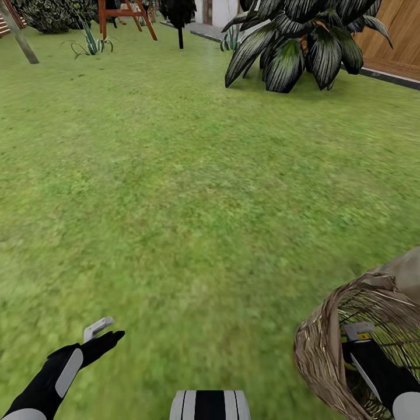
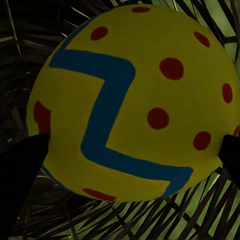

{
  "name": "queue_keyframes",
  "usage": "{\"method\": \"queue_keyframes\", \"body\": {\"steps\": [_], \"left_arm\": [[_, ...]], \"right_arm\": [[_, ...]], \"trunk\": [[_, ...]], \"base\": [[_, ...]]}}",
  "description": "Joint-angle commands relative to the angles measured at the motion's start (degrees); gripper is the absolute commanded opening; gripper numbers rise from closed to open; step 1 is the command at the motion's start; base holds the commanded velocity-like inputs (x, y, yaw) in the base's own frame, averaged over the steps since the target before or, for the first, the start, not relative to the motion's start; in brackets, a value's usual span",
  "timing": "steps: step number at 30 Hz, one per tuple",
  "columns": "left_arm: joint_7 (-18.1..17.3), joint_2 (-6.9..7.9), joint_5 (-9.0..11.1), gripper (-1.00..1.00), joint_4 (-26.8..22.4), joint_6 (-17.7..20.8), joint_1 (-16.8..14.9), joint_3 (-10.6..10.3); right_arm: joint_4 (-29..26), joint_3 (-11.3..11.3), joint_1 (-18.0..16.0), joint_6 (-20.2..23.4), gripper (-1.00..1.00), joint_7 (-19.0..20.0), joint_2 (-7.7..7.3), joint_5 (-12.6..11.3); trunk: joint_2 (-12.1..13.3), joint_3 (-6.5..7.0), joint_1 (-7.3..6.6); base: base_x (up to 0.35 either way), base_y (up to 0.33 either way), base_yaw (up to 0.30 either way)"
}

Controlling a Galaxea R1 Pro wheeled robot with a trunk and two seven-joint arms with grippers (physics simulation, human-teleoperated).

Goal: Take the three Easter eggs out of the wicker basket on the lawn in the garden, then place them on the lawn next to a single tree (choose any tree) so that all three eggs are next to the same tree and none are left in the basket.

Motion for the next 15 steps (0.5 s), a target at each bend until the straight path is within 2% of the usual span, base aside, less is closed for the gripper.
{"method": "queue_keyframes", "body": {"steps": [1, 15], "left_arm": [[-0.19, -0.04, 0.17, 1.0, -0.05, 0.4, -0.02, 0.2], [-0.19, -0.08, 0.17, 1.0, -0.05, 0.42, -0.02, 0.2]], "right_arm": [[-0.09, 0.15, 0.01, 0.4, -1.0, 0.0, -0.03, 0.45], [-0.1, 0.11, 0.01, 0.55, -1.0, 0.0, -0.03, 0.45]], "trunk": [[-0.01, -0.04, -0.01], [-0.01, -0.04, -0.01]], "base": [[0.0, 0.0, 0.0], [0.0, 0.0, 0.0]]}}
